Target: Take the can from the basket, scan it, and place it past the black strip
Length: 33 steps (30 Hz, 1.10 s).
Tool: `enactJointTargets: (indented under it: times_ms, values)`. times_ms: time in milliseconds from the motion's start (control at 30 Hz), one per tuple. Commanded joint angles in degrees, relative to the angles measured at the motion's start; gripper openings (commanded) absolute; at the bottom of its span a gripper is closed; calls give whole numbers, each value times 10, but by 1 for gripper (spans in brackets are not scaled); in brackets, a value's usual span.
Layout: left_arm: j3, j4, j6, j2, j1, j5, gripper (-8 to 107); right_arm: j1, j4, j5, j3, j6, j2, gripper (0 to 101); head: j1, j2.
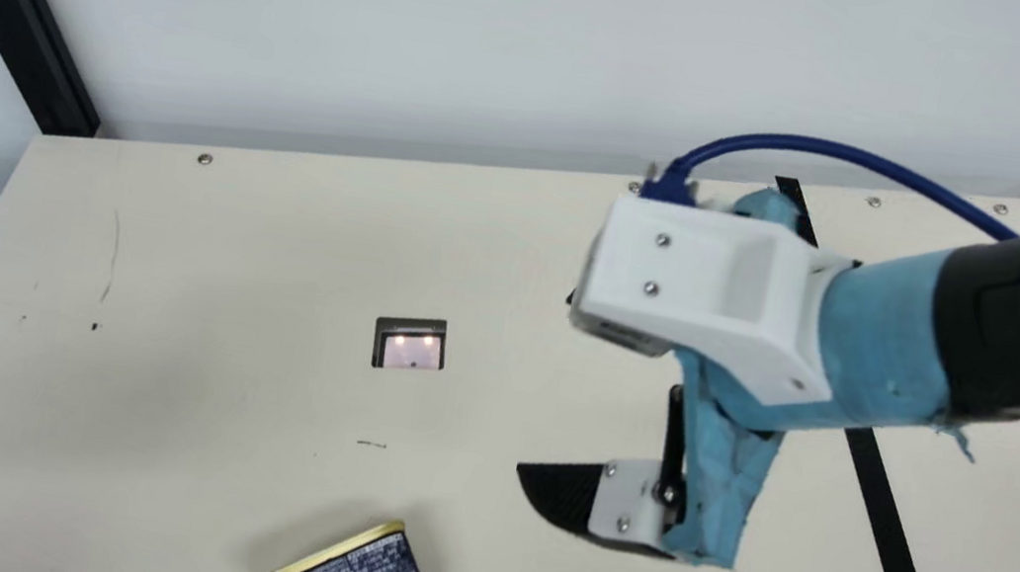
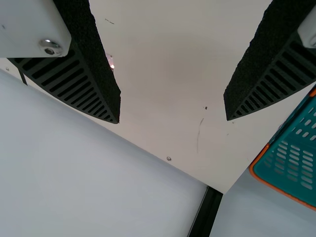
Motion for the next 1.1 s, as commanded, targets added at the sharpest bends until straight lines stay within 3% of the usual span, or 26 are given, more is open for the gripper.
enactJointTargets:
  times_ms: [0, 667, 1067]
  values:
    - [0, 0, 0, 0, 0, 0, 90, 21, -5, 2, -4, 4, 3, 101, -3, -1]
    - [0, 0, 0, 0, 0, 0, 90, 192, -102, 24, -76, 46, 113, 101, -3, -1]
    - [0, 0, 0, 0, 0, 0, 90, 270, -132, 74, -141, 49, 191, 101, -3, -1]
